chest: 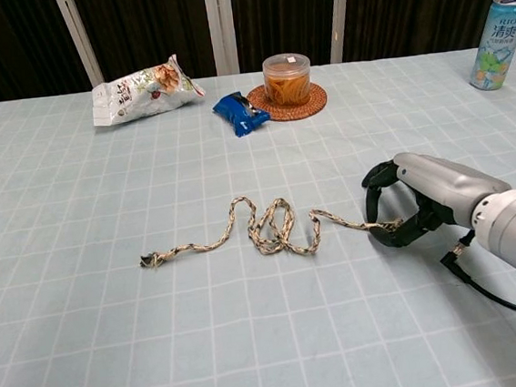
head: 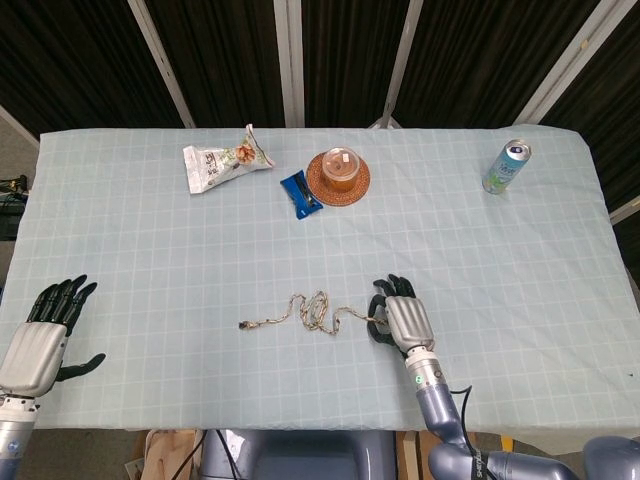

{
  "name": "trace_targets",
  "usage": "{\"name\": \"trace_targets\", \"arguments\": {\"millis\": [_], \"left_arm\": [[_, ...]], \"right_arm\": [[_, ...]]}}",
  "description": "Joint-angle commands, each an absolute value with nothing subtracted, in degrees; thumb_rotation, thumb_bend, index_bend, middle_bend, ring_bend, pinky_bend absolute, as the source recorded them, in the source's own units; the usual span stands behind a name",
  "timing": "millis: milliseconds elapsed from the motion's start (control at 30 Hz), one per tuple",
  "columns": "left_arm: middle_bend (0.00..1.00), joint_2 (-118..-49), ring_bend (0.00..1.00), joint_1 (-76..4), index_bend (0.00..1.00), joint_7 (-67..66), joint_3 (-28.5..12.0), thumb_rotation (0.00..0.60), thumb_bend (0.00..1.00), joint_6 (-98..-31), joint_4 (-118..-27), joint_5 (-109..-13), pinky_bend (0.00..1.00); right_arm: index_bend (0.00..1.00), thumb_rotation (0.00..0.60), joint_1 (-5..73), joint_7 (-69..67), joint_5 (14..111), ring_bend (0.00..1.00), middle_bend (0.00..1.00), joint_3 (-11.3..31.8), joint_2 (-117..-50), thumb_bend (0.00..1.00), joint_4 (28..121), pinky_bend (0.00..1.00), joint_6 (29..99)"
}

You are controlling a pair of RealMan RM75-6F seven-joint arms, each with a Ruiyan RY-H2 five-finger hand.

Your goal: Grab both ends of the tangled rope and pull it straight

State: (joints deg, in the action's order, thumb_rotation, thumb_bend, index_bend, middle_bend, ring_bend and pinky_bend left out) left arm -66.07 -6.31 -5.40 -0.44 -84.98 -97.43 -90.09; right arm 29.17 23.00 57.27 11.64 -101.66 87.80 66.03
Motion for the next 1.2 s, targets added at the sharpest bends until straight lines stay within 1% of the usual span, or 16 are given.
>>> {"name": "trace_targets", "arguments": {"millis": [33, 400, 667, 800, 1000, 1100, 1200], "left_arm": [[0.0, -66.1, 0.0, -6.3, 0.0, -5.4, -0.4, 0.6, 0.03, -85.0, -97.4, -90.1, 0.0], [0.0, -66.1, 0.0, -6.4, 0.0, -5.4, -0.5, 0.6, 0.03, -84.9, -97.4, -90.0, 0.0], [0.0, -65.9, 0.0, -7.0, 0.0, -6.7, -0.8, 0.6, 0.03, -83.6, -99.3, -89.2, 0.0], [0.0, -65.4, 0.0, -8.5, 0.06, -8.4, -1.9, 0.6, 0.04, -81.4, -102.9, -87.4, 0.0], [0.0, -66.1, 0.0, -12.0, 0.17, -13.9, -4.7, 0.6, 0.12, -77.5, -106.7, -83.9, 0.0], [0.0, -67.6, 0.0, -14.3, 0.22, -17.6, -6.3, 0.6, 0.16, -74.9, -108.4, -80.8, 0.0], [0.04, -70.0, 0.0, -16.8, 0.28, -21.6, -8.0, 0.6, 0.19, -72.5, -109.6, -76.8, 0.0]], "right_arm": [[0.56, 0.6, 29.1, 23.0, 57.1, 0.0, 0.21, 11.5, -101.7, 0.45, 87.6, 0.0, 66.0], [0.58, 0.6, 29.1, 23.1, 57.0, 0.0, 0.23, 11.3, -101.2, 0.47, 88.8, 0.0, 66.0], [0.59, 0.6, 28.2, 21.6, 59.0, 0.0, 0.24, 11.4, -97.9, 0.47, 93.2, 0.0, 67.2], [0.59, 0.6, 27.9, 21.3, 59.1, 0.0, 0.24, 11.1, -96.7, 0.47, 94.8, 0.0, 67.1], [0.59, 0.6, 27.8, 21.0, 59.4, 0.0, 0.24, 11.0, -96.1, 0.47, 96.0, 0.0, 67.4], [0.59, 0.6, 27.8, 20.9, 59.4, 0.0, 0.24, 11.2, -95.7, 0.47, 96.5, 0.0, 67.6], [0.59, 0.6, 27.7, 20.8, 59.2, 0.0, 0.24, 11.4, -95.4, 0.47, 96.9, 0.0, 67.7]]}}
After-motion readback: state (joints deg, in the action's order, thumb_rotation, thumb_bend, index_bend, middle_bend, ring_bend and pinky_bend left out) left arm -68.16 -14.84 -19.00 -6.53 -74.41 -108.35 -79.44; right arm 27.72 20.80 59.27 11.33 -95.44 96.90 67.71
